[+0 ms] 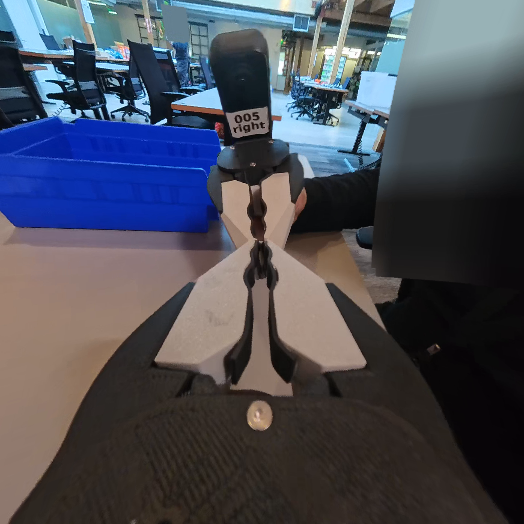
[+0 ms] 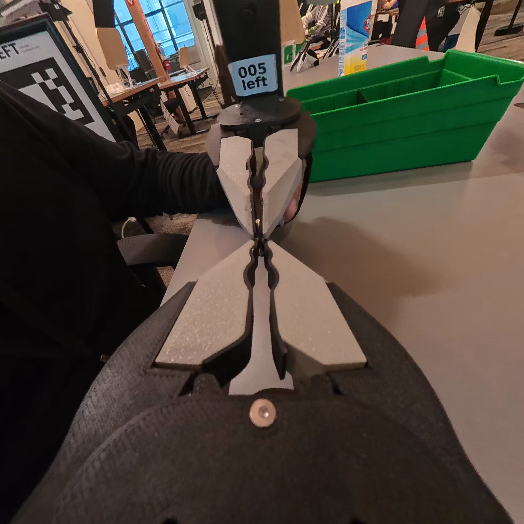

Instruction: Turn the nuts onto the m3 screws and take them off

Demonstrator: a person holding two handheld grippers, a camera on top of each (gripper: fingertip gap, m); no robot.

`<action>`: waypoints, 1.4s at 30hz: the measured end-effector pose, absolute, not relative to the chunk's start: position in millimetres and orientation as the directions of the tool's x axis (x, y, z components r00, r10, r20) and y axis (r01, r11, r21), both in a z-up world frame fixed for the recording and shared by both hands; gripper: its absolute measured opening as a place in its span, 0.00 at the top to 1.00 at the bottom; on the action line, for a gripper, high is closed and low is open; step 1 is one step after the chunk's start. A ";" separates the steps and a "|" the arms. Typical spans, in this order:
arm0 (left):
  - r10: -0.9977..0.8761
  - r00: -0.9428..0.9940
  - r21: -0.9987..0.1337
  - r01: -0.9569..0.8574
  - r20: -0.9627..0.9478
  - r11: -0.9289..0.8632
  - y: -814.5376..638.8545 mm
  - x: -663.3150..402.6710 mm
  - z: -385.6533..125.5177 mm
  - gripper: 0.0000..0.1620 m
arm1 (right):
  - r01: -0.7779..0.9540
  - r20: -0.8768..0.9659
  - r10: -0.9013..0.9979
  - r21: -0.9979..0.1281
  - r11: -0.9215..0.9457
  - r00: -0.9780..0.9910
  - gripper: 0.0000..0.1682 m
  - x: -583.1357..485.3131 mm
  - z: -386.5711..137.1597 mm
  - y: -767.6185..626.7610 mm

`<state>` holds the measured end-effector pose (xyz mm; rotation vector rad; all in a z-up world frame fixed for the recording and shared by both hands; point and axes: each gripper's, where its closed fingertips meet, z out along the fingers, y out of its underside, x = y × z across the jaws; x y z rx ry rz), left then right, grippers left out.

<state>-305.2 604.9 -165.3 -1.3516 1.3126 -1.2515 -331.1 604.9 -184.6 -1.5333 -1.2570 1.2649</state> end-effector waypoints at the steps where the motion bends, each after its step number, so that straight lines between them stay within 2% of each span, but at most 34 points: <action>1: -0.996 -0.045 -0.987 -0.150 0.072 -0.064 604.9 -305.0 -165.9 1.00 | 0.212 -0.229 0.973 -0.951 -0.227 0.018 1.00 -330.3 -185.0 605.1; 4: -0.999 -0.033 -0.987 -0.156 0.042 -0.036 604.5 -305.3 -164.2 1.00 | 0.201 -0.243 0.970 -0.950 -0.239 0.006 0.99 -327.9 -183.0 605.1; 8: -0.998 -0.023 -0.989 -0.135 0.057 -0.054 608.5 -309.7 -159.7 1.00 | 0.235 -0.216 0.976 -0.947 -0.218 0.034 0.90 -328.4 -188.4 607.3; 10: -0.997 -0.019 -0.990 -0.123 0.072 -0.069 609.9 -310.7 -157.8 1.00 | 0.246 -0.200 0.978 -0.947 -0.207 0.050 0.91 -330.6 -191.0 608.7; 14: -0.998 -0.020 -0.990 -0.127 0.064 -0.061 608.2 -309.3 -158.5 1.00 | 0.244 -0.183 0.982 -0.951 -0.190 0.052 1.00 -332.2 -190.8 608.3; 29: -0.992 -0.028 -0.988 -0.090 0.125 -0.122 610.5 -310.4 -156.8 0.99 | 0.233 -0.172 0.984 -0.956 -0.178 0.049 1.00 -331.4 -186.3 606.1; 37: -0.994 -0.029 -0.985 -0.137 0.108 -0.103 608.2 -306.9 -166.8 1.00 | 0.202 -0.186 0.982 -0.961 -0.191 0.046 1.00 -328.7 -180.0 607.2; 42: -0.996 0.042 -0.971 -0.226 0.078 -0.085 621.0 -308.3 -184.4 1.00 | 0.313 -0.161 0.979 -0.930 -0.193 0.125 1.00 -327.7 -205.5 618.7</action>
